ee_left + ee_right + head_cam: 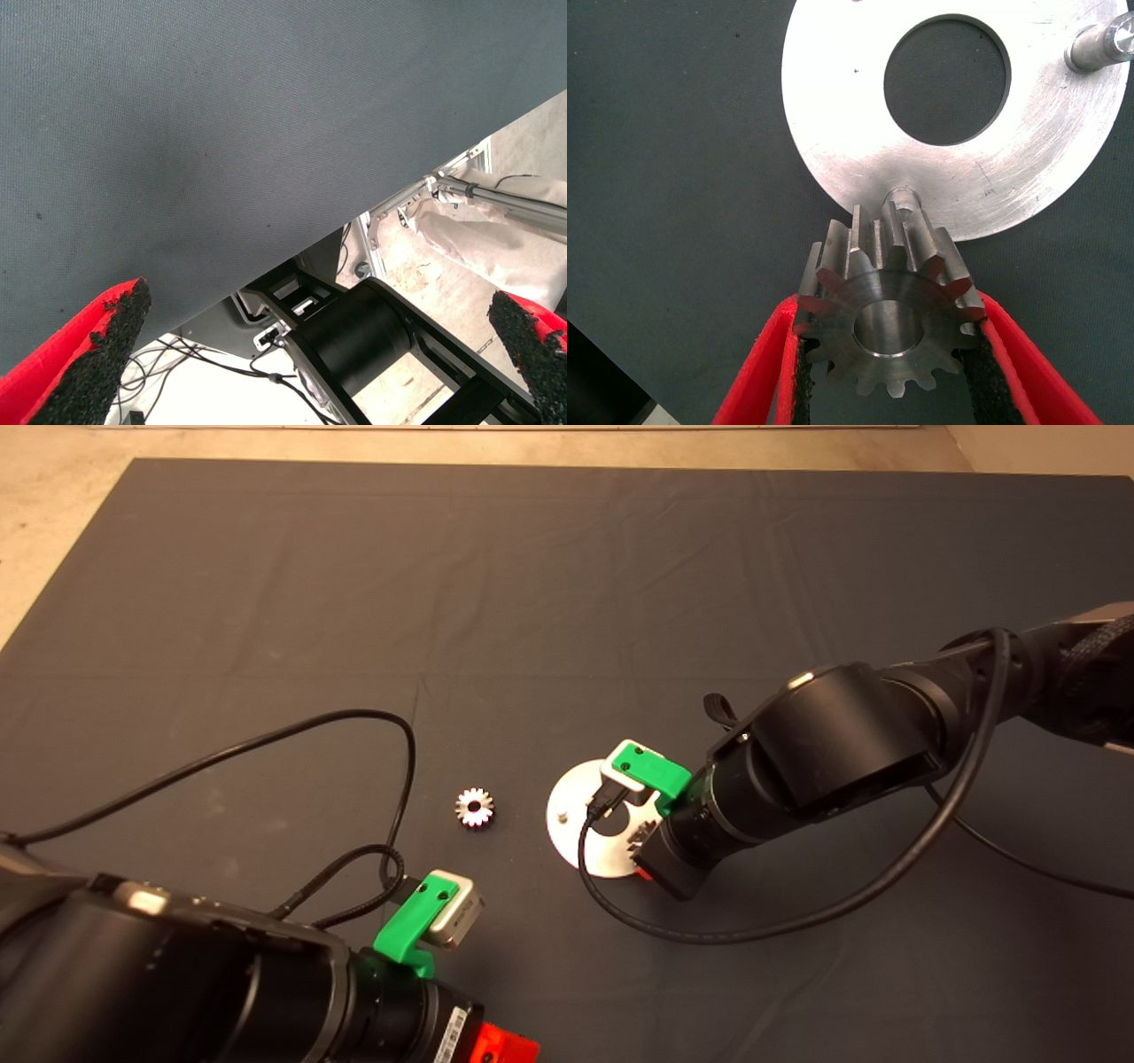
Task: Install three planetary gears onto the carrier pins
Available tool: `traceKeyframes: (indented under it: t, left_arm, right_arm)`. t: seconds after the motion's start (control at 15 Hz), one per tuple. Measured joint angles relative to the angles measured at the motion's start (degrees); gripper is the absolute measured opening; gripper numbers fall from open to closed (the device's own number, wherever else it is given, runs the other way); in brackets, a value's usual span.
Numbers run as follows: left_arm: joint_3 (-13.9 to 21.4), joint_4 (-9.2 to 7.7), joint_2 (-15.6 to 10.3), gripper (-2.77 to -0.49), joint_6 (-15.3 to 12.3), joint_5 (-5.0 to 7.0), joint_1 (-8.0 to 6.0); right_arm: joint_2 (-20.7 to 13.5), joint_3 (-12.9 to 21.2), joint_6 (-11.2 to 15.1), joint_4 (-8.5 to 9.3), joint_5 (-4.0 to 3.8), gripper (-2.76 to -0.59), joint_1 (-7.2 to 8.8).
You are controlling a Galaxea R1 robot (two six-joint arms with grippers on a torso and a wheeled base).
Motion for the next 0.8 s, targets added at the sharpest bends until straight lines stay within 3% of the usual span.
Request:
traceKeyframes:
  t: [0.27, 0.8]
  left_arm:
    - [0.0, 0.02, 0.0, -0.5, -0.2, 0.0, -0.72]
    - [0.0, 0.02, 0.0, -0.5, -0.5, 0.0, -0.77]
  right_arm:
    - [0.0, -1.0, -0.7, 0.13, -0.09, -2.39, -1.24]
    - [0.1, -3.4, -4.0, 0.33, -0.06, -2.39, -1.93]
